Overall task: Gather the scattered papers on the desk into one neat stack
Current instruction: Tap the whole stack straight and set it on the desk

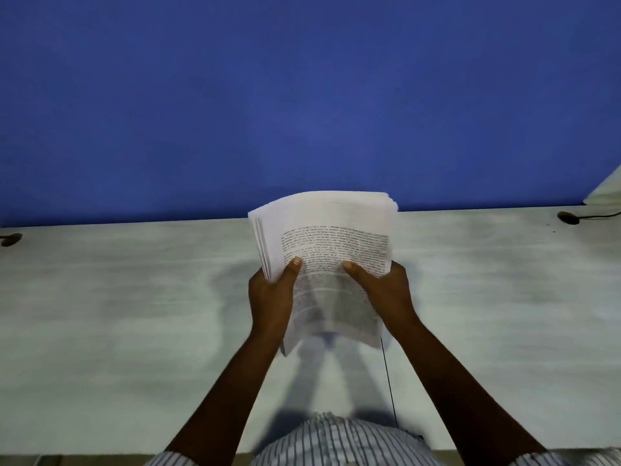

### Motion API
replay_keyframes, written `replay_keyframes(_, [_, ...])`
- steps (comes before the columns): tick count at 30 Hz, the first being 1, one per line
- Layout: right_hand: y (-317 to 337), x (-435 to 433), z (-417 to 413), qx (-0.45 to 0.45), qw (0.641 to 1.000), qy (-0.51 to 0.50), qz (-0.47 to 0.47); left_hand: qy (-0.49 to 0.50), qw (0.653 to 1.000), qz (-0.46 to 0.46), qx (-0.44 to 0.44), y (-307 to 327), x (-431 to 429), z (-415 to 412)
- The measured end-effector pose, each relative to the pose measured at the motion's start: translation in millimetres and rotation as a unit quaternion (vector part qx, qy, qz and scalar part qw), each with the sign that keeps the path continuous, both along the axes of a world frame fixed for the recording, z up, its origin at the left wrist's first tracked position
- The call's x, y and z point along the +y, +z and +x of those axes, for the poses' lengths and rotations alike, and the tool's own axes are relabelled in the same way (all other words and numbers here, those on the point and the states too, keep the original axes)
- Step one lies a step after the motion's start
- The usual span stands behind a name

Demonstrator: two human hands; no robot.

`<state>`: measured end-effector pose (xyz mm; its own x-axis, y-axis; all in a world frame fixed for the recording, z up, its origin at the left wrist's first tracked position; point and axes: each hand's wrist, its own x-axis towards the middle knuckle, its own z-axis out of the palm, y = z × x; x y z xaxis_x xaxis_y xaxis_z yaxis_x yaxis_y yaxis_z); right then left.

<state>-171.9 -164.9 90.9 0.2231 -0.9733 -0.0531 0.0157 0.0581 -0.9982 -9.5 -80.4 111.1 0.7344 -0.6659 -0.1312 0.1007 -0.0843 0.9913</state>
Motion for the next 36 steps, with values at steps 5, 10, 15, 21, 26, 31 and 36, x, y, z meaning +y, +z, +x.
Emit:
replay_keyframes(5, [-6, -1, -13, -0.031, 0.999, -0.036, -0.010, -0.064, 0.998, -0.015, -0.002, -9, 8, 11])
replay_keyframes(10, [-23, 4, -12, 0.020, 1.000, 0.015, 0.004, -0.071, 0.997, -0.006, -0.006, -16, 14, 11])
replay_keyframes(15, [-20, -1, -16, 0.021, 0.999, 0.026, 0.000, -0.063, 0.997, -0.010, -0.036, -13, 14, 21])
replay_keyframes(21, [-24, -2, -22, 0.044, 0.998, 0.049, 0.016, -0.099, 0.994, 0.026, -0.035, -24, 18, 19])
replay_keyframes(26, [-29, 1, -11, 0.048, 0.998, 0.036, 0.029, -0.104, 0.993, 0.061, 0.006, -25, 16, 13])
replay_keyframes(31, [-27, -4, -15, 0.031, 0.998, 0.040, 0.024, -0.107, 0.991, 0.082, 0.024, -19, 11, 29])
replay_keyframes(36, [-19, 5, 1, 0.022, 1.000, 0.002, 0.008, -0.103, 0.991, 0.080, 0.021, -6, 3, 12])
